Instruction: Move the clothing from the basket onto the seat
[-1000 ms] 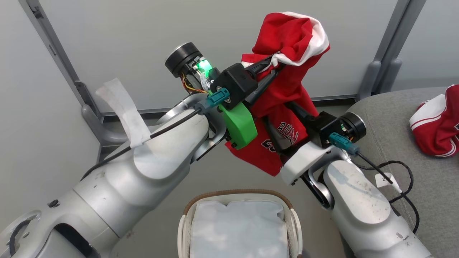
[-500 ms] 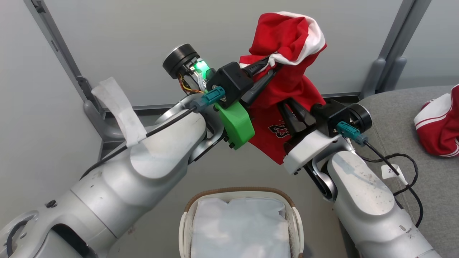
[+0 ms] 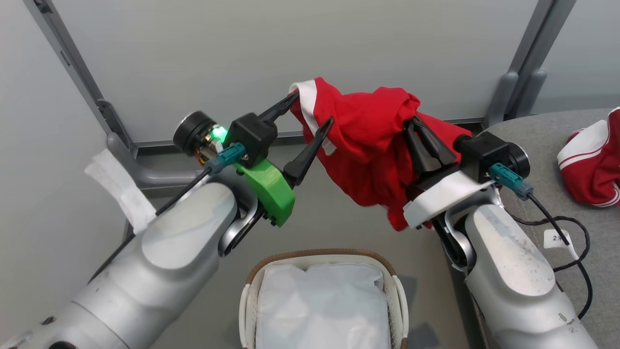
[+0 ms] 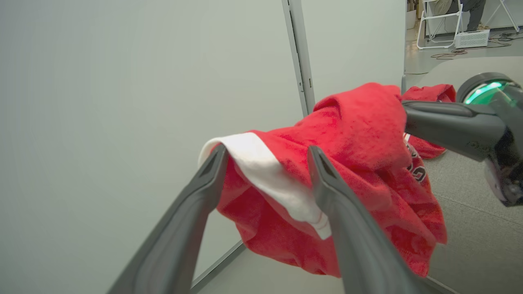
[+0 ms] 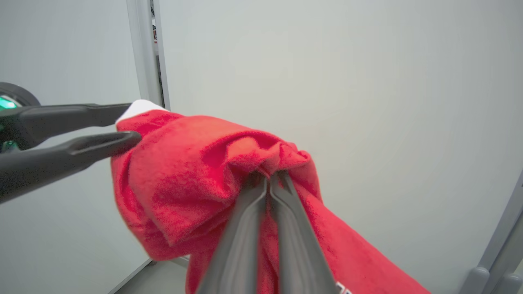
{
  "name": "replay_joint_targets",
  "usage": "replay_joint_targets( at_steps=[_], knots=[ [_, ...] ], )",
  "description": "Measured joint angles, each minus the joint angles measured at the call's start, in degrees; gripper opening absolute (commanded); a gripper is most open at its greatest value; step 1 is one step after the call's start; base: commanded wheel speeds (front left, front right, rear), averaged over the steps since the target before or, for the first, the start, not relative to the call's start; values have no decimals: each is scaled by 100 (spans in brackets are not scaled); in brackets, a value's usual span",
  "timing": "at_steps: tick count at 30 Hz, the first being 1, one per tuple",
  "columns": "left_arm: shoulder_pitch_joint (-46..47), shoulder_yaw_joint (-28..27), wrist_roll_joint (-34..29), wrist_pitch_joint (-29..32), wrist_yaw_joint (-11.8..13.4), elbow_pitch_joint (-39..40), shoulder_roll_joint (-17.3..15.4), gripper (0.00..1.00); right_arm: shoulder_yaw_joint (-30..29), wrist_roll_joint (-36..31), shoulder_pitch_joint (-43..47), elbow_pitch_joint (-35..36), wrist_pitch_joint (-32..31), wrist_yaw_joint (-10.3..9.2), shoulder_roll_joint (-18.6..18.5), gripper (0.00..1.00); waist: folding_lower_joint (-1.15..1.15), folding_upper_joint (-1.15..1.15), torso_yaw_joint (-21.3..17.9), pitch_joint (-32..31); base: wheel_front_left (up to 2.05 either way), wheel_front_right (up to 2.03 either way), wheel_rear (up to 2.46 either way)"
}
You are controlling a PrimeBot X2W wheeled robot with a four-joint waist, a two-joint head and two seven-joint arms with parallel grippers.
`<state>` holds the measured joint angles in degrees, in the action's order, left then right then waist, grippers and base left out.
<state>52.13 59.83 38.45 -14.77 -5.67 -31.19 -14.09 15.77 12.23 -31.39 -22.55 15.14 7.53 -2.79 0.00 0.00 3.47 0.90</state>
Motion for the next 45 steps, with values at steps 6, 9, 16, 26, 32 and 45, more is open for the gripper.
replay_joint_targets(
  at_steps=[6,9,16,26,32,45],
  knots=[
    [-865,-449,-5,-26,151,189,-71,100,-327,-92,187,201,0,0,0,0,0,0,-31,45,0,0,0],
    [-1391,-738,-114,-26,189,330,-14,100,-446,-130,285,322,0,0,0,0,0,0,-52,58,0,0,0],
    [-2436,-1355,-481,-26,125,475,350,100,-600,-218,508,535,0,0,0,0,0,0,-124,66,0,0,0],
    [-3048,-1927,-1065,-27,-75,464,755,100,-668,-270,695,593,0,0,1,0,0,0,-292,70,0,0,0],
    [-3212,-2123,-1357,-35,-141,483,878,100,-731,-336,717,588,-1,0,2,0,0,0,-568,67,0,0,0],
    [-3209,-2071,-1686,-35,-163,557,1056,100,-1082,-571,658,626,0,0,-2,0,0,0,-1684,321,0,0,0]
  ],
)
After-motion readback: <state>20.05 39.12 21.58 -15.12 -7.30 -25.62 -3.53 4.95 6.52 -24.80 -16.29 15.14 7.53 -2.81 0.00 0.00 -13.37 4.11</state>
